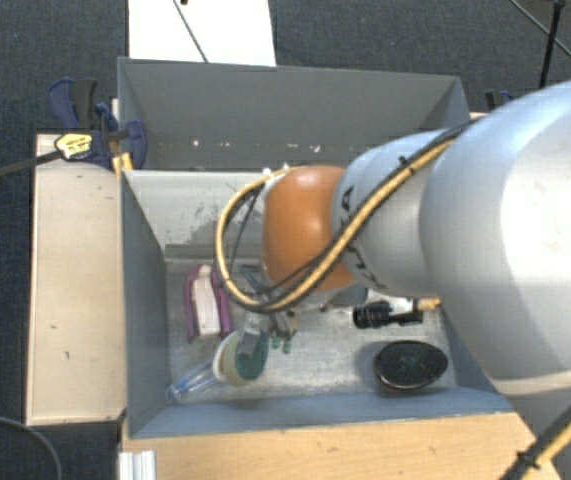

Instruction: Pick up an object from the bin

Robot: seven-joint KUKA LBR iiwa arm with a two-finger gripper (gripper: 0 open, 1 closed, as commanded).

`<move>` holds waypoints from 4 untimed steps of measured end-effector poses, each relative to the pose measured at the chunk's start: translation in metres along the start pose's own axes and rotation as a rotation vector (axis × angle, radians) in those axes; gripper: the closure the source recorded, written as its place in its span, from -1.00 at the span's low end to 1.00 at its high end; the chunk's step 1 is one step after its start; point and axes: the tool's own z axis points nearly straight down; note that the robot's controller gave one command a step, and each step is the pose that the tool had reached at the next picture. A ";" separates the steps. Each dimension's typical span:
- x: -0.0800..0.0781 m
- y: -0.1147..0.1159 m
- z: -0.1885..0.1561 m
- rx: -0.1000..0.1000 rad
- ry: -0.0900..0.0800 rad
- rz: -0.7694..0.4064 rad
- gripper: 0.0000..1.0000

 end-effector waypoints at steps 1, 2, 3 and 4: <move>-0.019 0.027 -0.175 -0.006 -0.007 -0.199 1.00; 0.002 0.003 -0.073 0.003 0.009 0.023 1.00; 0.000 0.004 -0.076 -0.001 0.003 0.022 -1.00; 0.021 -0.034 0.007 0.001 0.008 -0.292 -1.00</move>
Offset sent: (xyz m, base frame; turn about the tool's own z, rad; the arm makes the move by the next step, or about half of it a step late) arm 0.0225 0.0203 0.1692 -0.1988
